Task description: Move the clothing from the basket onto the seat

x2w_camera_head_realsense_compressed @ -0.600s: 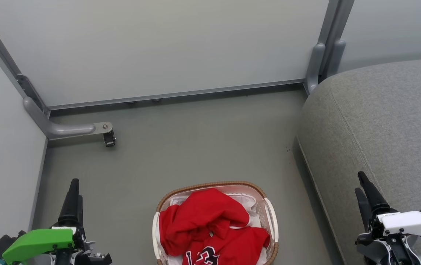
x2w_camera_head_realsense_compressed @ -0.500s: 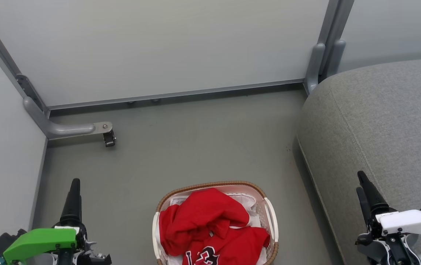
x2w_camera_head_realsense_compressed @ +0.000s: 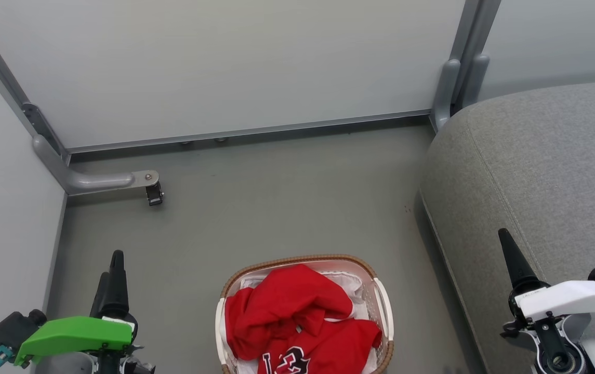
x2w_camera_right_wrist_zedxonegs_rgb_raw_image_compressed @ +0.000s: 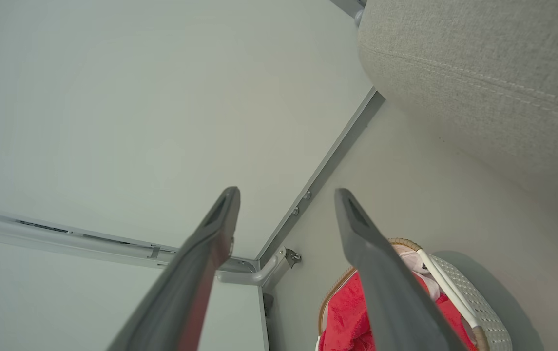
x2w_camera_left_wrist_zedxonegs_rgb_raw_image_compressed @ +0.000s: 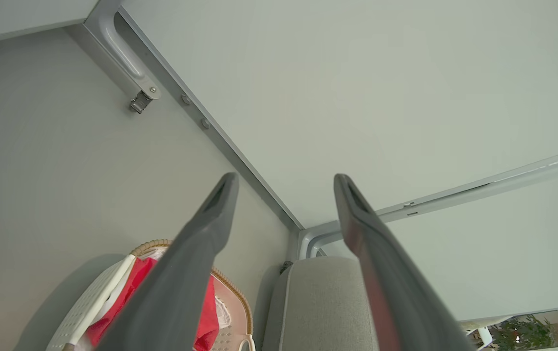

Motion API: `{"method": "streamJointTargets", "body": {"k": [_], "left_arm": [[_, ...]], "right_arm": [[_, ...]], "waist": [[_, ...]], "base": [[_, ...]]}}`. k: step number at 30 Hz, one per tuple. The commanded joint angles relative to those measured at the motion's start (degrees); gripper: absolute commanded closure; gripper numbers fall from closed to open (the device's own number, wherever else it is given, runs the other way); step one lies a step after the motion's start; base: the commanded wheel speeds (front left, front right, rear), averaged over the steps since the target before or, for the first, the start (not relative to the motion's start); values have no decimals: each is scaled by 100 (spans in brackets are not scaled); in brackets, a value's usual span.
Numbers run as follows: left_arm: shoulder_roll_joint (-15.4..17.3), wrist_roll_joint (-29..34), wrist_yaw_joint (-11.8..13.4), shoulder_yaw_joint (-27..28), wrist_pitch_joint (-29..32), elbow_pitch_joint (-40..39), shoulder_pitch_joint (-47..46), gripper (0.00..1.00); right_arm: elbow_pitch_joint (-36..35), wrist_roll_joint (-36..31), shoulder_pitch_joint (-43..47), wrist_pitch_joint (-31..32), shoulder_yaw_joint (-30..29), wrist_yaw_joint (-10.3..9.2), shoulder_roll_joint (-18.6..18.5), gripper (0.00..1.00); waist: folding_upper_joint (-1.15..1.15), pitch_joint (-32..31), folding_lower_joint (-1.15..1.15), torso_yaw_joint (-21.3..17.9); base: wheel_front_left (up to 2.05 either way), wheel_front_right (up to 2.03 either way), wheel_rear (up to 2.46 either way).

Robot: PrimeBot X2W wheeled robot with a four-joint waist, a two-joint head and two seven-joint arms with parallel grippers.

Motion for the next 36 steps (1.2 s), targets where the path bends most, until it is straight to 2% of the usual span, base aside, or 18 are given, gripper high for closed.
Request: {"method": "streamJointTargets", "body": {"k": [1,9,17,26,36], "left_arm": [[88,296,-14,-28,-76,-59,-166,0],[157,1258,40,-228,-242,14,-168,0],[246,1965,143,-416,-396,50,-109,0],[327,2644,256,-649,-559,180,-52,0],[367,3258,438,-805,-720,124,16,0]], "right_arm": [[-37,-232,-189,-73,45,1,-98,0],[74,-971,-279,-240,265,1,-171,0],[140,-1549,-325,-396,540,2,-262,0],[262,-2270,-401,-559,736,2,-362,0],[327,-3075,-407,-716,707,2,-335,0]], "waist": [[0,2,0,2],[0,9,0,12],[0,14,0,19],[0,17,0,35],[0,19,0,45]], "base": [[0,0,0],[0,0,0],[0,0,0],[0,0,0],[0,0,0]]}}
